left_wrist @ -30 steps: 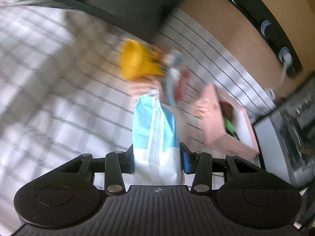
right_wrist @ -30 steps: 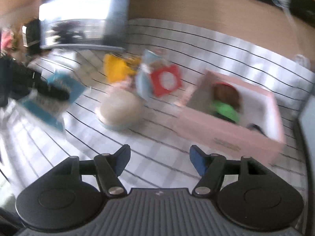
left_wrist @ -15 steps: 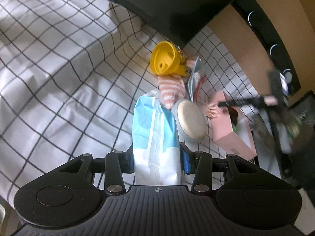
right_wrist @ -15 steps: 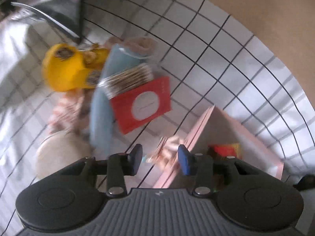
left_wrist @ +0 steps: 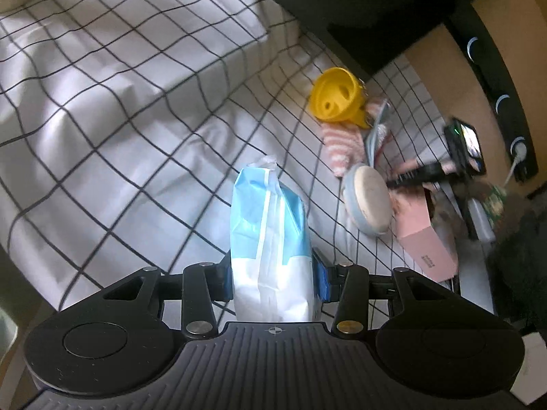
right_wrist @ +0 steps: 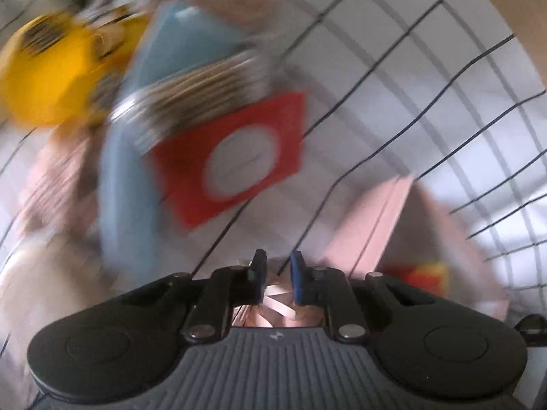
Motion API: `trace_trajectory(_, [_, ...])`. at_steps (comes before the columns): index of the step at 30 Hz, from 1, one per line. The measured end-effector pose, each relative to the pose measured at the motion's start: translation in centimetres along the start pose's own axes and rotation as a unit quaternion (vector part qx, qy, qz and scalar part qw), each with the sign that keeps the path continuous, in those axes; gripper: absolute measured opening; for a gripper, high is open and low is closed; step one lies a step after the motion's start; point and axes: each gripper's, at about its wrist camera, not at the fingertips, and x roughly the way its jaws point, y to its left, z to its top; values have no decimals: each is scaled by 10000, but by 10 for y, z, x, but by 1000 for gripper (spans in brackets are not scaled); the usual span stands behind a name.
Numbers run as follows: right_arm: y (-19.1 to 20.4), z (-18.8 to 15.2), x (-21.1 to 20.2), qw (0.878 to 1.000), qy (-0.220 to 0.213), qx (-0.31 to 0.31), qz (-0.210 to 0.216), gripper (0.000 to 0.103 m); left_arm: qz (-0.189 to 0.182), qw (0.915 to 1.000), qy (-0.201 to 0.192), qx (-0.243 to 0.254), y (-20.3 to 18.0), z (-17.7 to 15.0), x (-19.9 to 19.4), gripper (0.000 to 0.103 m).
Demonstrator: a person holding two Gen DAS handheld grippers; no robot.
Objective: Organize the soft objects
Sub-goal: 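Grasp the small tan figurine with the right tool while the left tool holds the wipes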
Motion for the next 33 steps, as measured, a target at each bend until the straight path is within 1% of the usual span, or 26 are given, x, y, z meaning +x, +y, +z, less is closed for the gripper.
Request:
trace_trajectory(3, [13, -29, -15, 9989, 79, -120, 438, 15, -33, 9999, 35, -148, 3, 4, 4, 47])
trace_trajectory(6, [22, -61, -34, 9953, 69, -109, 961, 15, -143, 9998, 111, -121, -3, 6, 10, 47])
trace_trajectory(7, [25, -73, -41, 9936, 16, -97, 1127, 15, -175, 9997, 142, -76, -7, 6, 12, 47])
trace_trajectory(9, [31, -97, -56, 9917, -227, -181, 1256, 15, -238, 9995, 213, 33, -16, 7, 17, 47])
trace_trajectory(10, [36, -110, -67, 9912, -434, -289, 1217, 16, -271, 9993, 252, 91, -20, 7, 20, 47])
trace_trajectory(12, [43, -133, -87, 9890, -831, -458, 1132, 27, -342, 9986, 336, 225, -31, 6, 26, 47])
trace_trajectory(14, [46, -146, -100, 9865, -1227, -521, 950, 52, -389, 9977, 414, 357, -42, 5, 32, 47])
trace_trajectory(15, [50, -157, -106, 9842, -1485, -565, 786, 56, -417, 9974, 447, 392, -45, 4, 34, 47])
trace_trajectory(17, [62, -166, -101, 9805, -1799, -627, 489, 57, -467, 9962, 556, 476, -55, 2, 43, 47])
trace_trajectory(19, [67, -169, -92, 9810, -1867, -459, 260, 57, -466, 9950, 682, 561, -63, 0, 51, 47])
trace_trajectory(22, [65, -177, -79, 9829, -1800, -220, 331, 56, -531, 9915, 868, 814, -79, -3, 58, 47])
trace_trajectory(25, [57, -194, -72, 9824, -1860, 89, 104, 56, -529, 9883, 1009, 1015, -92, -5, 63, 47])
trace_trajectory(27, [49, -207, -71, 9791, -2001, 374, 6, 56, -525, 9866, 1100, 1081, -100, -8, 69, 47])
trace_trajectory(28, [44, -211, -72, 9768, -2070, 531, 108, 56, -529, 9858, 1154, 1097, -104, -9, 71, 47])
trace_trajectory(30, [37, -215, -73, 9711, -2170, 841, 536, 56, -540, 9835, 1269, 1169, -111, -13, 75, 47])
trace_trajectory(31, [36, -215, -72, 9687, -2209, 893, 697, 56, -537, 9819, 1323, 1243, -116, -15, 76, 47])
trace_trajectory(33, [38, -210, -69, 9646, -2341, 848, 872, 56, -499, 9783, 1416, 1425, -125, -19, 76, 47])
